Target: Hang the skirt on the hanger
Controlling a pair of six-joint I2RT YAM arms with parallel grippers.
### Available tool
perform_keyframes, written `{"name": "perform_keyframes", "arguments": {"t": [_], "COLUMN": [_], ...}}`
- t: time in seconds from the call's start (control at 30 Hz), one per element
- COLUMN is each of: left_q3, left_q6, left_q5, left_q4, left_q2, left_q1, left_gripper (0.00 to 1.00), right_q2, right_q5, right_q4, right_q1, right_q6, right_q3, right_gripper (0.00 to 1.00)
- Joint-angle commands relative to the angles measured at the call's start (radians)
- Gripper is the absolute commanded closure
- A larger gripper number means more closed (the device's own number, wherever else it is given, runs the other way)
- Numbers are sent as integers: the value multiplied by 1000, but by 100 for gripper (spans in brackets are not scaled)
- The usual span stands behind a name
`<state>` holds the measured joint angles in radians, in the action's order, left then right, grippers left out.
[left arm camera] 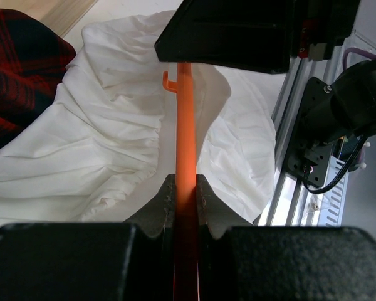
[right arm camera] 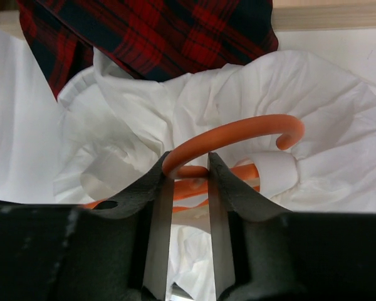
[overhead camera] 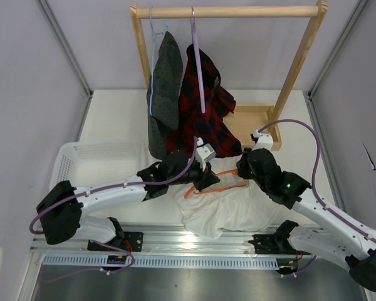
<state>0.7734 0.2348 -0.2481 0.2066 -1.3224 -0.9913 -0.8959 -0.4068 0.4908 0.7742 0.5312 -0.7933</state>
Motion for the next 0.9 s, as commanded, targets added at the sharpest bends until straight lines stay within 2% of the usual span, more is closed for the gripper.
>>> {"name": "perform_keyframes", "arguments": {"t": [0.0,0.1,0.13,0.23,0.33,0.57,0.7,0.87], "left_q3": [43,52,56,58,49,33,15,-23], "left_q6": [-22,-23,-25,-22,-15,-14,-19,-15], "left_q5": [3,16,32,72,122,170,179,204], "left_q4": [4,-12,-16,-33,-49,-85,-108,-160], "left_q2": [-3,0,2,18,52,140,184,273], "left_q1": [-15,-21,-24,-27,-29,-29,-29,-29], "left_gripper": [100,100,100,98,79,55,50,51], "right_q2": [11,18,20,21,28,34,31,34], "right_q5": [-50,-67,-72,-84,-84,-93,-99,-115], "right_q4": [-26,-17,-15,-9,-12,-11,-5,9], "right_q1": [11,13,14,13,16,22,28,30], "right_q6": [1,-11,-16,-22,-25,-30,-33,-31], "right_q3": [6,11,8,8,14,26,26,28], "right_gripper": [79,99,100,100,100,100,100,100]}}
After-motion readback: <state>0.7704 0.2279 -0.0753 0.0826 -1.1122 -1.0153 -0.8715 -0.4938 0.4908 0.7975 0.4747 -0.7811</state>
